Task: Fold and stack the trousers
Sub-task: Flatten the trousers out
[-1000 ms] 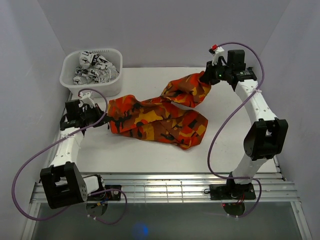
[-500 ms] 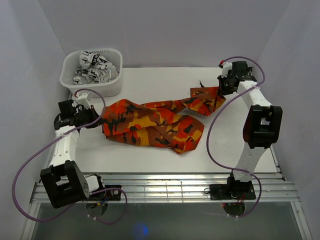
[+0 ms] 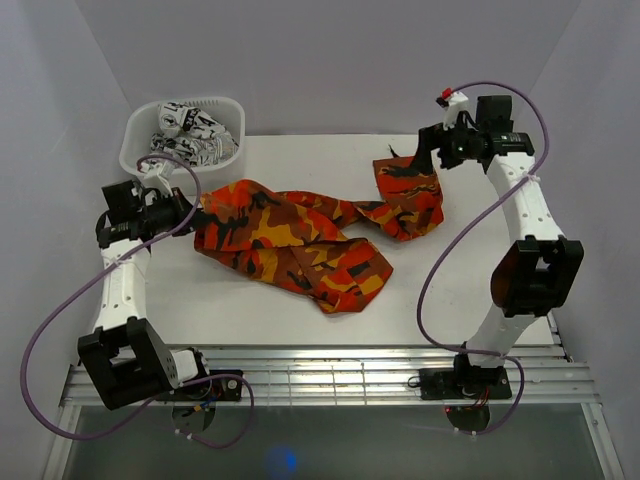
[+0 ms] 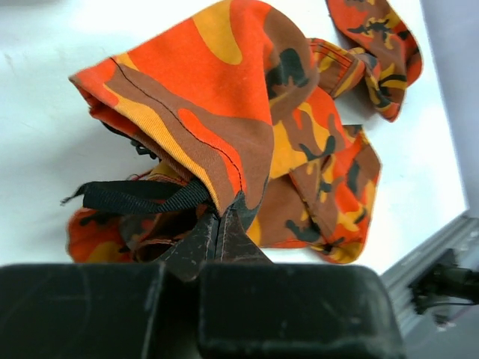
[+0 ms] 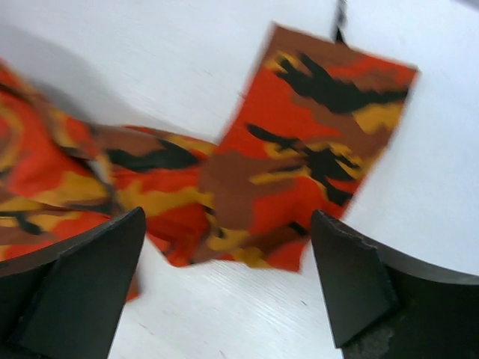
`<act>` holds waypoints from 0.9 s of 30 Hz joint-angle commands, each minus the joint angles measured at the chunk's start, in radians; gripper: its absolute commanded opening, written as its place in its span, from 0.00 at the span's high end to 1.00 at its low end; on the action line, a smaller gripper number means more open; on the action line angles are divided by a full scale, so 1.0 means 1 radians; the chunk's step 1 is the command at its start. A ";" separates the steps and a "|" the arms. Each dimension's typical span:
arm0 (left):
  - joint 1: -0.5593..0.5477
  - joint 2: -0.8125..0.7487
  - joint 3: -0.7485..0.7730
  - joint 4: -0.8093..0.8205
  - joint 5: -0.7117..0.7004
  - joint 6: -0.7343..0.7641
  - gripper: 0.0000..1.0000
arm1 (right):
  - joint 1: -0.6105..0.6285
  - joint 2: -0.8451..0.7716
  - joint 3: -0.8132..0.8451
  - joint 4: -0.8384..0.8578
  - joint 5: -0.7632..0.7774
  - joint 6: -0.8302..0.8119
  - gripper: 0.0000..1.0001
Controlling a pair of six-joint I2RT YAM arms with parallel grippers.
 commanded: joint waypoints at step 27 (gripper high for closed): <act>-0.121 0.105 -0.290 0.511 0.233 -0.989 1.00 | 0.985 -0.013 -0.268 0.623 0.188 -0.081 0.10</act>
